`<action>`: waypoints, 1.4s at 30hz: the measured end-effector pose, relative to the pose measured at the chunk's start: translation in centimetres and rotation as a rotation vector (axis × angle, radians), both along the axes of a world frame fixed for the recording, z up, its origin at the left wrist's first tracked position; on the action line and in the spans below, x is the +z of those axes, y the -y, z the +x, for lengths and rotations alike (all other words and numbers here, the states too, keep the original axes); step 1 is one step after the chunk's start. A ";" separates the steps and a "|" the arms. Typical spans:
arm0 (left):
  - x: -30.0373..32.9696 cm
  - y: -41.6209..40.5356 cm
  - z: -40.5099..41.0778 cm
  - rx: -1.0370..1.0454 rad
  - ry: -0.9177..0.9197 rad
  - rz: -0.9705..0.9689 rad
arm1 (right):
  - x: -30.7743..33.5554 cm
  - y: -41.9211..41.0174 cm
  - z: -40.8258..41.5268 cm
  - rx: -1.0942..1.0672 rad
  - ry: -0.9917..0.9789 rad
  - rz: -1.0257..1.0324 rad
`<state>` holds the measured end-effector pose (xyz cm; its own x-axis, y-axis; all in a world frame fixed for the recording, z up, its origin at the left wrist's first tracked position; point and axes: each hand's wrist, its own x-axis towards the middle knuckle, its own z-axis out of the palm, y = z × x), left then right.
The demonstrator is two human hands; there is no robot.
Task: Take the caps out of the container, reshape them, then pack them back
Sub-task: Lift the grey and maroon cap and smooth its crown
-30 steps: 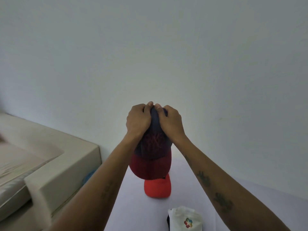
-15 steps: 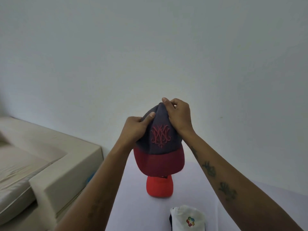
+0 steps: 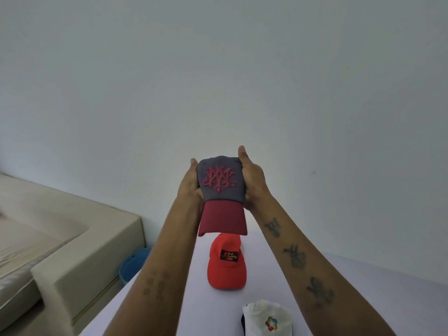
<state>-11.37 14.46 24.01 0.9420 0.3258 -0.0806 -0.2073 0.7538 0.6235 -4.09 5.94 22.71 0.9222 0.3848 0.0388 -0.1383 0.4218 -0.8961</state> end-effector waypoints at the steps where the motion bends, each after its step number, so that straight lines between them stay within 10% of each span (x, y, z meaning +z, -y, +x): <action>1: -0.3 0.1 0.1 -0.005 0.005 0.023 | 0.0 0.0 0.0 -0.003 -0.003 0.023; 4: -1.4 -1.2 0.4 0.087 -0.088 0.318 | 0.3 1.3 1.0 -0.150 0.182 -0.173; 8: -3.2 -2.9 -0.9 0.173 -0.095 1.275 | 1.2 3.1 2.3 -0.256 0.371 -0.384; 14: -5.7 -2.4 -2.5 -0.195 0.008 1.798 | 2.3 3.6 4.0 -0.293 0.306 -0.337; 19: -8.0 -1.8 0.0 0.377 0.032 1.814 | 1.7 2.7 2.5 -0.329 0.539 -0.751; 25: -6.9 -1.7 1.6 0.392 -0.268 1.813 | -1.4 2.1 -2.7 -0.092 1.169 -1.538; 29: -6.0 0.1 1.2 0.292 -0.332 1.896 | -4.8 0.4 -2.7 -0.414 1.305 -1.347; 35: -6.7 -1.1 0.4 0.022 -0.024 1.476 | -6.0 -0.1 -3.9 -0.338 1.094 -0.824; 42: -7.9 -1.2 0.2 0.093 -0.298 1.888 | -9.0 -2.4 -1.0 -0.398 1.290 -1.255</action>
<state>-11.14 15.66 16.11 0.9435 0.2116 0.2551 0.0518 -0.8543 0.5172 -5.13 8.32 13.68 0.5881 0.5346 0.6069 0.7358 -0.6652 -0.1270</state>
